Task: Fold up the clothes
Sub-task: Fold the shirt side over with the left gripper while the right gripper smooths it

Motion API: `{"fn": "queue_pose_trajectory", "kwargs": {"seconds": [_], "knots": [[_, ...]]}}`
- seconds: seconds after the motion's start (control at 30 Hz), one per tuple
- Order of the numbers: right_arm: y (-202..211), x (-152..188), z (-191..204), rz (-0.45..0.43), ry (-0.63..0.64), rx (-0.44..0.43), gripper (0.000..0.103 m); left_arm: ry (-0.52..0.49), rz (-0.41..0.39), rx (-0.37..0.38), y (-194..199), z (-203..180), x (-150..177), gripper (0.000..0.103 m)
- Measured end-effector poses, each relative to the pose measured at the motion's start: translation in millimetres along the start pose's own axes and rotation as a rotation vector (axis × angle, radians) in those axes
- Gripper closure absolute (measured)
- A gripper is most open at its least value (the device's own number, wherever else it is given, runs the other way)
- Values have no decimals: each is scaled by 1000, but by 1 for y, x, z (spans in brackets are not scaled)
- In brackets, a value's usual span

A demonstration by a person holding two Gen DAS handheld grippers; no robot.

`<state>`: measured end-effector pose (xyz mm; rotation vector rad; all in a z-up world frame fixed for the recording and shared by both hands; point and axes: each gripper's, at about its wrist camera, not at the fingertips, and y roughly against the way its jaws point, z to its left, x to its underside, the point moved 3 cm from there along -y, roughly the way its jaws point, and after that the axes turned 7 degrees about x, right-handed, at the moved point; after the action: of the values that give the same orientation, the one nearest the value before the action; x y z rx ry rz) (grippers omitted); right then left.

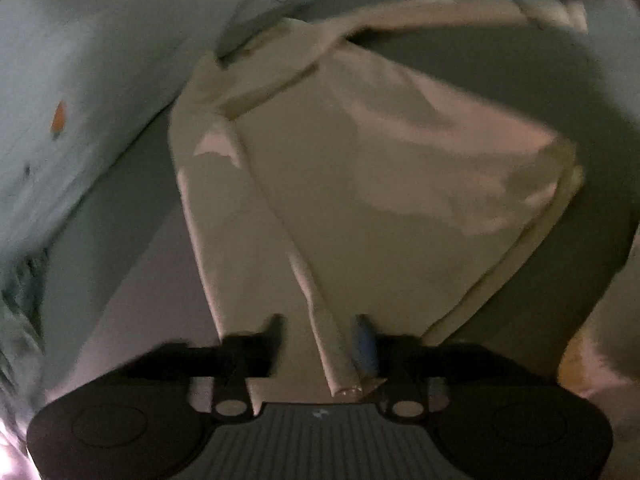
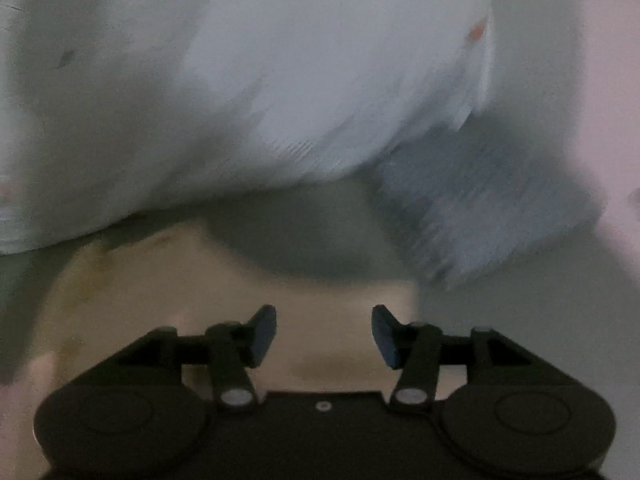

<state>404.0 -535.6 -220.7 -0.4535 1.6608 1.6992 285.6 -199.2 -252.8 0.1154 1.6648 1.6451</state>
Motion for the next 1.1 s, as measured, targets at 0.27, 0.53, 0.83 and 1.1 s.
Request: {"fn": "queue_pose_trajectory", "kwargs": {"seconds": [0.27,0.53,0.83,1.1], "knots": [[21,107,56,230,-105,-261,10,371,-59,-9,19,65,17,32],[15,70,107,153,11,-363,0,445,-122,-27,3,123,8,18],[-42,-30,169,51,256,-330,1,598,-176,48,-53,212,-40,4],[-145,-87,241,155,420,-420,11,668,-189,20,-100,279,-67,4]]}}
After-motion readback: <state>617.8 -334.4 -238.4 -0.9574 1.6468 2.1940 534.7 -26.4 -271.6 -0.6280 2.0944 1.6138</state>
